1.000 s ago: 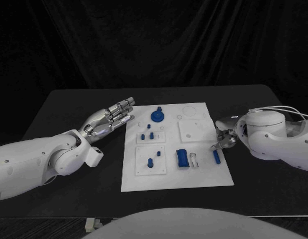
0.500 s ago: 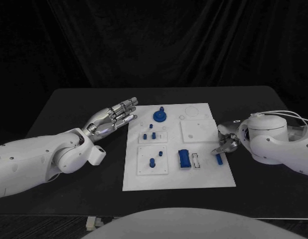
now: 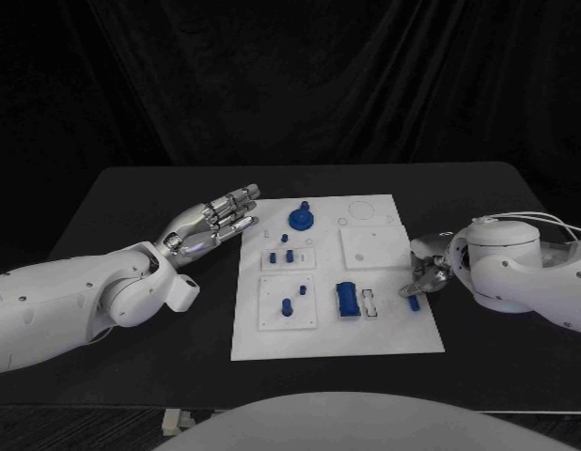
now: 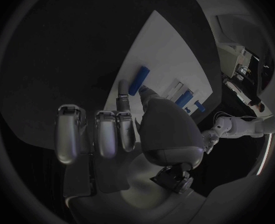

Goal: Assemble the parts on the task board

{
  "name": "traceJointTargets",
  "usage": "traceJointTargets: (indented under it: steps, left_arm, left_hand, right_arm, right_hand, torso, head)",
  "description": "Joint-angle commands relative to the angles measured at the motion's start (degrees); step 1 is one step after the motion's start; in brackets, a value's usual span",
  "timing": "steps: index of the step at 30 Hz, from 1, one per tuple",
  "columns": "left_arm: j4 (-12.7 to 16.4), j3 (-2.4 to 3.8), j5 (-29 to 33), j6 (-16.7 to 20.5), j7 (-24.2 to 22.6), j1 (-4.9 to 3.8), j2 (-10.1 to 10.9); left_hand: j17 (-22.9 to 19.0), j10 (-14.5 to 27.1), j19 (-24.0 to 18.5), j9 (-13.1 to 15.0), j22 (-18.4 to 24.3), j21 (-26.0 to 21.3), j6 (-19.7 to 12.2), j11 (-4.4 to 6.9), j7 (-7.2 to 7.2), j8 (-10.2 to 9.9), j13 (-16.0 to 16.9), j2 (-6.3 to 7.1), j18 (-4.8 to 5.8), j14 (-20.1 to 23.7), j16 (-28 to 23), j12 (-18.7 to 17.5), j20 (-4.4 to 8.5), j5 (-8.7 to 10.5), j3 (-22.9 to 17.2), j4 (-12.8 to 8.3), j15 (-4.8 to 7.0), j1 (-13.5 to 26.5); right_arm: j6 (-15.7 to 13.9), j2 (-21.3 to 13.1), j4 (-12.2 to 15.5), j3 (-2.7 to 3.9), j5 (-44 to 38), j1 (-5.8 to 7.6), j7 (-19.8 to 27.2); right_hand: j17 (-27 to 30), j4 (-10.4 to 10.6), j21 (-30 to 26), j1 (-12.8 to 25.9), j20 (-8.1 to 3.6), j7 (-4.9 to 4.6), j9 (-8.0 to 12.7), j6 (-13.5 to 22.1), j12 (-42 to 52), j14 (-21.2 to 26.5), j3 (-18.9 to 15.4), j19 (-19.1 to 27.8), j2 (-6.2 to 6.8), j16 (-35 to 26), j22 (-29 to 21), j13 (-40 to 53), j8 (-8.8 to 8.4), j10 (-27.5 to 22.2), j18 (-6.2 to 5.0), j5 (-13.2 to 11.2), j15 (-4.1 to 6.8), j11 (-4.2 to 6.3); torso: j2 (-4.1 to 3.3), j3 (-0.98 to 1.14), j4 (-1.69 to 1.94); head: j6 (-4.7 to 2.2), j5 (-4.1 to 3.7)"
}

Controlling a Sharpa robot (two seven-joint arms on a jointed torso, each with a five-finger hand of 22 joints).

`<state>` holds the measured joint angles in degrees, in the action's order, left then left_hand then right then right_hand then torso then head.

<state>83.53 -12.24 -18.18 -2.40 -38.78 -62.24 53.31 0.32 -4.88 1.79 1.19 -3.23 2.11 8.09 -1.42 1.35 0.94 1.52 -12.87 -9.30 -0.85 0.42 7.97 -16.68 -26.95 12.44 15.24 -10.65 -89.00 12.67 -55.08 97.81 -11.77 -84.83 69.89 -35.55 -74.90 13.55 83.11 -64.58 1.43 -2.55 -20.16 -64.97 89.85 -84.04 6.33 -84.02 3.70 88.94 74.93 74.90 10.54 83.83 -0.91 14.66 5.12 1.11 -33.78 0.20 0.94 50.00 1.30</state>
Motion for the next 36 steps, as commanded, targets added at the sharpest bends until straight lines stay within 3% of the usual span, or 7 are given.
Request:
traceJointTargets:
  steps: [1, 2, 6, 12, 29, 32, 36]
  left_arm:
    - [0.0, 0.06, 0.2, -0.4, -3.3, 0.05, -0.1]
    - [0.0, 0.06, 0.2, -0.5, -3.3, 0.05, -0.1]
    - [0.0, 0.06, 0.2, -0.5, -3.2, 0.05, -0.1]
    - [-0.1, 0.06, 0.2, -0.6, -3.0, 0.05, -0.2]
    - [-0.3, 0.06, 0.2, -0.7, -2.8, 0.06, -0.5]
    - [-0.2, 0.06, 0.2, -0.7, -2.7, 0.06, -0.5]
    - [-0.2, 0.06, 0.2, -0.6, -2.7, 0.06, -0.4]
  left_hand:
    - [0.1, -0.2, 0.1, 0.1, -0.1, 0.2, 0.1, -0.28, 0.48, 0.3, 0.1, -0.13, 0.68, 0.0, 0.4, -0.3, -0.22, -0.38, -0.3, 0.0, -0.35, -0.6]
    - [0.1, -0.2, 0.1, 0.1, -0.1, 0.2, 0.1, -0.28, 0.48, 0.3, 0.1, -0.13, 0.68, 0.0, 0.4, -0.3, -0.22, -0.38, -0.3, 0.0, -0.35, -0.6]
    - [0.1, -0.2, 0.1, 0.1, -0.1, 0.2, 0.3, -0.25, 0.78, 0.4, 0.1, -0.13, 0.73, 0.0, 0.4, -0.3, -0.22, -0.45, -0.4, 0.0, -0.39, -0.6]
    - [0.1, -0.2, 0.1, 0.1, -0.1, 0.2, 0.5, -0.22, 1.11, 0.4, 0.1, -0.11, 0.78, 0.0, 0.4, -0.3, -0.22, -0.51, -0.5, 0.0, -0.41, -0.7]
    - [0.1, -0.2, 0.1, 0.2, -0.1, 0.2, 0.8, -0.48, 1.79, 0.5, 0.1, -0.09, 0.89, 0.0, 0.4, -0.3, -0.21, -0.68, -0.7, -0.1, -0.4, -0.9]
    - [0.1, -0.2, 0.1, 0.2, -0.1, 0.2, 0.9, -0.74, 1.94, 0.5, 0.1, -0.11, 0.94, 0.0, 0.4, -0.2, -0.21, -0.79, -0.8, -0.1, -0.4, -1.0]
    - [0.1, -0.3, 0.1, 0.2, -0.1, 0.2, 1.0, -0.92, 2.02, 0.5, 0.1, -0.1, 0.96, 0.0, 0.4, -0.1, -0.21, -0.8, -0.8, -0.1, -0.39, -1.0]
  right_arm:
    - [0.1, 0.0, -0.2, -0.08, 2.4, -0.52, -1.1]
    - [0.2, 0.0, -0.3, -0.08, 2.5, -0.67, -1.1]
    - [0.4, 0.0, -0.6, -0.08, 2.9, -1.19, -1.1]
    - [-0.6, -0.1, -0.8, -0.08, 5.0, -1.52, -1.2]
    - [-6.2, -1.5, 0.1, -0.06, 11.5, -1.5, -0.8]
    - [-6.7, -1.8, 0.3, -0.06, 15.4, -1.1, -0.8]
    - [-7.3, -2.2, 0.7, -0.06, 20.6, -0.16, -0.9]
  right_hand:
    - [-9.6, -1.0, -0.8, -1.3, -0.28, -0.11, -0.2, 0.9, 0.2, -4.9, 0.2, -3.4, 0.33, -0.4, 12.5, 15.1, -0.21, 6.2, -0.94, 2.0, 0.04, 0.39]
    - [-9.6, -1.2, -0.9, -1.4, -0.26, -0.11, -0.3, 1.0, 0.2, -4.9, 0.3, -3.3, 0.35, -0.4, 12.5, 15.1, -0.19, 6.2, -0.95, 2.4, 0.01, 0.39]
    - [-8.7, -4.4, -2.9, -5.0, -0.27, 0.0, -1.5, 1.9, 0.2, -4.7, 2.1, -2.7, 0.69, -0.7, 11.9, 15.1, 0.12, 6.2, -1.39, 9.6, 0.08, 0.57]
    - [-8.2, -6.5, -4.3, -6.3, -0.34, 0.02, -3.1, 2.9, 0.2, -4.6, 3.5, -2.3, 0.54, -0.9, 11.4, 15.1, 1.04, 6.2, -1.66, 13.2, 0.15, 0.68]
    - [-7.8, -9.3, -6.0, -7.1, -0.39, 0.01, -5.3, 4.1, 0.2, -4.5, 5.6, -2.0, 0.52, -1.1, 10.9, 15.1, 2.9, 6.2, -1.98, 17.2, 0.22, 0.78]
    - [-7.8, -9.9, -6.7, -6.8, -0.48, 0.08, -5.8, 4.2, 0.2, -4.5, 6.4, -1.8, 0.4, -1.1, 10.7, 15.1, 3.43, 6.2, -2.11, 19.8, 0.31, 0.87]
    - [-7.7, -9.9, -6.8, -6.6, -0.49, 0.05, -5.8, 4.3, 0.2, -4.5, 6.5, -1.8, 0.4, -1.1, 10.7, 15.1, 3.47, 6.2, -2.12, 19.8, 0.31, 0.86]
  torso:
    - [0.01, 0.0, 0.0]
    - [0.0, 0.0, 0.01]
    - [-0.01, 0.01, 0.0]
    - [0.0, 0.01, 0.0]
    - [0.02, 0.01, -0.01]
    - [-0.01, 0.01, -0.01]
    - [-0.03, 0.0, -0.02]
  head:
    - [0.0, 0.09]
    - [0.0, 0.11]
    - [0.0, 0.15]
    - [0.0, -0.11]
    - [0.0, -0.07]
    - [0.0, 0.0]
    - [0.0, -0.06]
